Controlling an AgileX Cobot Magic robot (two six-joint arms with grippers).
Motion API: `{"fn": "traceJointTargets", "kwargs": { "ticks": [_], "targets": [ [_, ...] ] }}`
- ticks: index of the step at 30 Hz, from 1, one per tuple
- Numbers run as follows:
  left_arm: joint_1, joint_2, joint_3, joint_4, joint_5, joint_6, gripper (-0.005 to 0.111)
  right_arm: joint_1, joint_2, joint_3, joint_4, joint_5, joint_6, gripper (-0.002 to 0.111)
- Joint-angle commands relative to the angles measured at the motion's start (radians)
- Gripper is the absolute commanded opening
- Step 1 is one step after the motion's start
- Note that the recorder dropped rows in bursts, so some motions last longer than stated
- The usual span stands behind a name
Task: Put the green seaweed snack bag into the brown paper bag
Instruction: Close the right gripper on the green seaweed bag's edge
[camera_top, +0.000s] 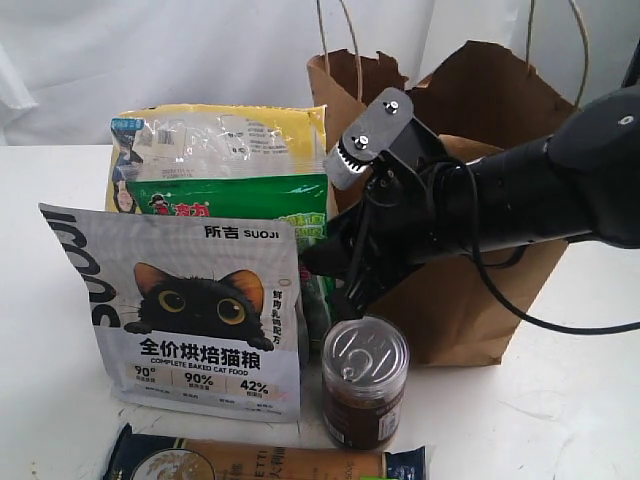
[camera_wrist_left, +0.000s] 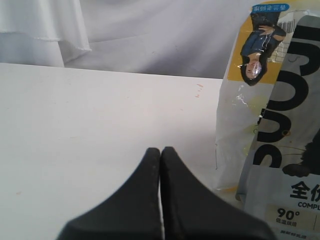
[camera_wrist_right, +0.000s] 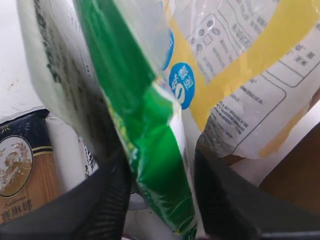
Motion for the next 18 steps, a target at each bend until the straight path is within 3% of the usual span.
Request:
{"fn": "traceJointTargets", "kwargs": {
  "ticks": [1, 4, 18],
  "targets": [
    [-0.005, -0.004, 0.005, 0.002, -0.009, -0.001, 0.0, 0.0, 0.016, 0.001, 0.105, -0.008, -0.079, 0.036],
    [-0.005, -0.004, 0.005, 0.002, -0.009, -0.001, 0.0, 0.0, 0.016, -0.004, 0.193, 0.017, -0.173, 0.036],
    [-0.005, -0.004, 0.005, 0.002, -0.009, -0.001, 0.0, 0.0, 0.04, -0.032, 0.315, 0.078, -0.277, 0.035]
  ]
}}
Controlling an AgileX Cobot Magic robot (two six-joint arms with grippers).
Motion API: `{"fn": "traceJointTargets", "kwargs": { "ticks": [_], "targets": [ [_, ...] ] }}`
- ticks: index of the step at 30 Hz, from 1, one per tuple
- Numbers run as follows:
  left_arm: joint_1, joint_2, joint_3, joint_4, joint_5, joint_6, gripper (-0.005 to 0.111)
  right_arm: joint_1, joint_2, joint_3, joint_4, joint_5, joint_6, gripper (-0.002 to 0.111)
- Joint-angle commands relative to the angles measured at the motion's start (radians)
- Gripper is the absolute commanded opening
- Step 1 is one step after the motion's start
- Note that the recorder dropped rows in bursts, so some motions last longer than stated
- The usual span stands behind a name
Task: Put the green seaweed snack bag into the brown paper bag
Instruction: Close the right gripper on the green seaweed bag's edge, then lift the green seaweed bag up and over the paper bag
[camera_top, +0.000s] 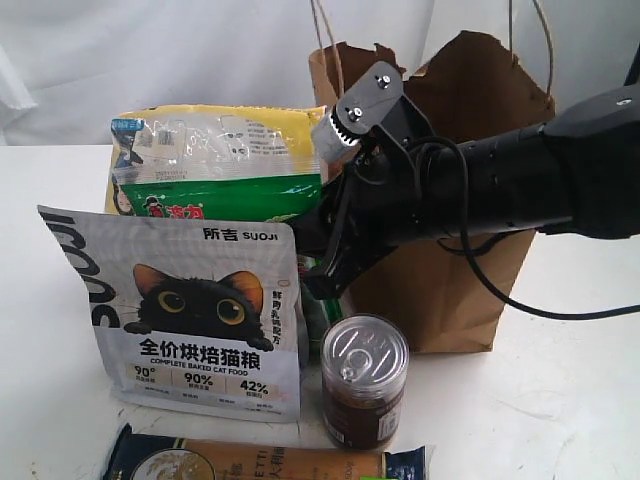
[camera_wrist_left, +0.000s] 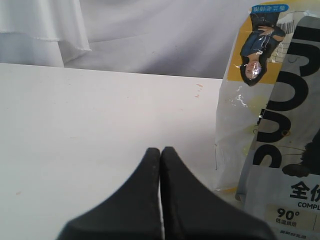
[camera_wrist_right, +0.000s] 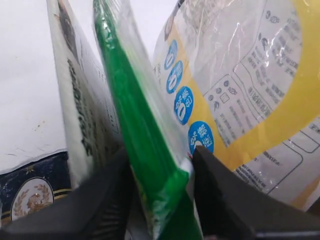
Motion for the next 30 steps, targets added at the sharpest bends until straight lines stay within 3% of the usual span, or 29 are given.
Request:
{"fn": "traceJointTargets", "kwargs": {
  "ticks": [1, 7, 12, 22, 30],
  "targets": [
    [-0.005, -0.004, 0.005, 0.002, -0.009, -0.001, 0.0, 0.0, 0.03, -0.008, 0.029, 0.015, -0.024, 0.034],
    [-0.005, -0.004, 0.005, 0.002, -0.009, -0.001, 0.0, 0.0, 0.059, -0.01, 0.05, 0.005, -0.047, 0.025],
    [-0.005, -0.004, 0.005, 0.002, -0.009, -0.001, 0.0, 0.0, 0.061, -0.01, 0.078, -0.003, -0.089, 0.001],
    [-0.005, -0.004, 0.005, 0.002, -0.009, -0.001, 0.0, 0.0, 0.001, -0.01, 0.07, -0.038, -0.07, 0.0],
    [-0.005, -0.004, 0.005, 0.002, -0.009, -0.001, 0.0, 0.0, -0.102, -0.01, -0.104, -0.096, 0.107, 0.0]
  ]
}}
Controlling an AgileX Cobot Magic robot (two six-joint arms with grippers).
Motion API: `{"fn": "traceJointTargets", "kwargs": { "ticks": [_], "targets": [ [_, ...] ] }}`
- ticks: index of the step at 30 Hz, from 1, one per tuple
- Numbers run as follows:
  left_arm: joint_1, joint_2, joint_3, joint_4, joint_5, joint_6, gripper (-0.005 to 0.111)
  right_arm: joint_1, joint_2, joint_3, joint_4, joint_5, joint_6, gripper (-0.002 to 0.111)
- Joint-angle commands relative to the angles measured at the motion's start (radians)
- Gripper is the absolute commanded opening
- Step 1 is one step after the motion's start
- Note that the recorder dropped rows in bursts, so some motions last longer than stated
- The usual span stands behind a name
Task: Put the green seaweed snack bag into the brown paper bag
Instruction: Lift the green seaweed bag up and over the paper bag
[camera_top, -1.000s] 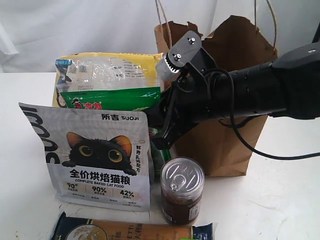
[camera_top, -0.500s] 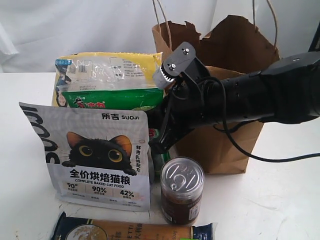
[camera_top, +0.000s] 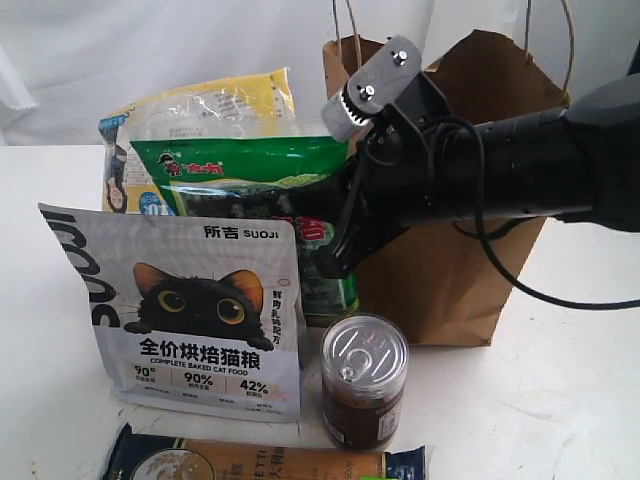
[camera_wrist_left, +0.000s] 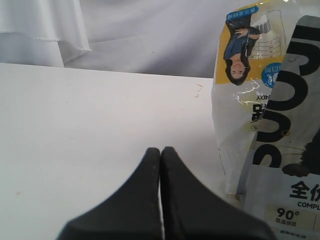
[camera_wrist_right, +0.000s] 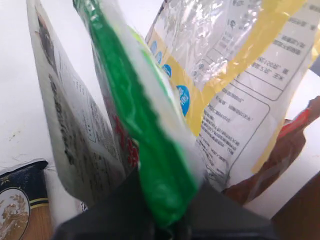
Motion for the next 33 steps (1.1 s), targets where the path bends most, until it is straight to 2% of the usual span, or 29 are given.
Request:
{"fn": "traceJointTargets", "kwargs": {
  "ticks": [1, 12, 20, 28, 33],
  "targets": [
    [-0.005, -0.004, 0.005, 0.002, -0.009, -0.001, 0.0, 0.0, -0.06, -0.009, -0.08, -0.014, 0.093, 0.0],
    [-0.005, -0.004, 0.005, 0.002, -0.009, -0.001, 0.0, 0.0, -0.18, -0.009, -0.276, 0.0, 0.31, 0.0],
    [-0.005, -0.004, 0.005, 0.002, -0.009, -0.001, 0.0, -0.002, -0.201, -0.009, -0.669, 0.089, 0.681, 0.0],
    [-0.005, -0.004, 0.005, 0.002, -0.009, -0.001, 0.0, -0.002, -0.249, -0.009, -0.676, 0.101, 0.745, 0.0],
    [-0.005, -0.004, 0.005, 0.002, -0.009, -0.001, 0.0, -0.002, -0.281, -0.009, -0.819, 0.122, 0.899, 0.0]
  ]
}}
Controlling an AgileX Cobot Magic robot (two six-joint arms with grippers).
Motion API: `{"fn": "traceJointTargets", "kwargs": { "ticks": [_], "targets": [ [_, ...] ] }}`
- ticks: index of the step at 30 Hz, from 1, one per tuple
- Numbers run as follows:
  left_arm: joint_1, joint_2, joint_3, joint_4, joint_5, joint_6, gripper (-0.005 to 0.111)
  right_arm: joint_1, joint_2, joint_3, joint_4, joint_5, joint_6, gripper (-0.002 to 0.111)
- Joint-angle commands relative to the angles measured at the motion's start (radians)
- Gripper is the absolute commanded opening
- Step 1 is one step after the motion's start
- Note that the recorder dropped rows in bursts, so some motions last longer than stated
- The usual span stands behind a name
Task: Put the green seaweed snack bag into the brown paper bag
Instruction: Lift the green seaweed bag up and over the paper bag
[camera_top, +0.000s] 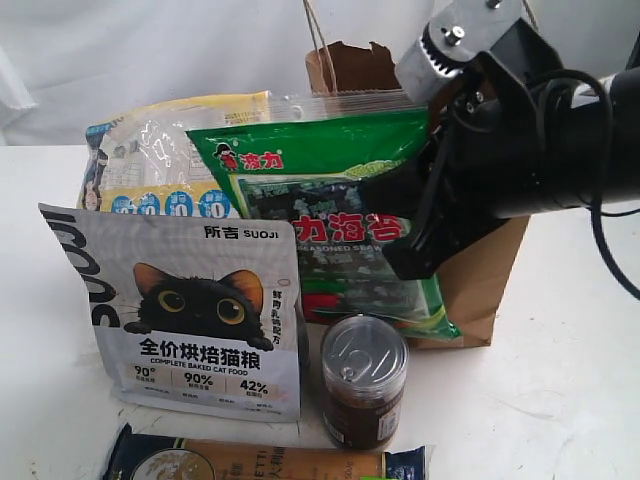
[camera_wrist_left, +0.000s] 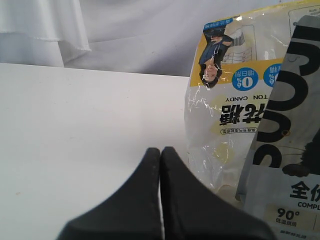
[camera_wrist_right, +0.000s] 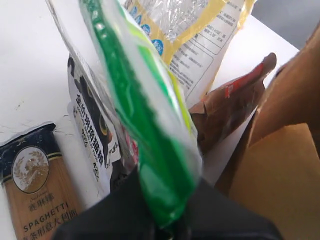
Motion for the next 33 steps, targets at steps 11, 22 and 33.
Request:
{"fn": "traceJointTargets", "kwargs": {
  "ticks": [11, 22, 33],
  "targets": [
    [-0.005, -0.004, 0.005, 0.002, -0.009, -0.001, 0.0, -0.002, -0.153, -0.009, -0.128, -0.084, 0.215, 0.0],
    [-0.005, -0.004, 0.005, 0.002, -0.009, -0.001, 0.0, -0.002, -0.219, -0.014, -0.045, -0.223, 0.194, 0.0],
    [-0.005, -0.004, 0.005, 0.002, -0.009, -0.001, 0.0, -0.002, -0.288, -0.118, -0.033, -0.241, 0.194, 0.0]
  ]
}}
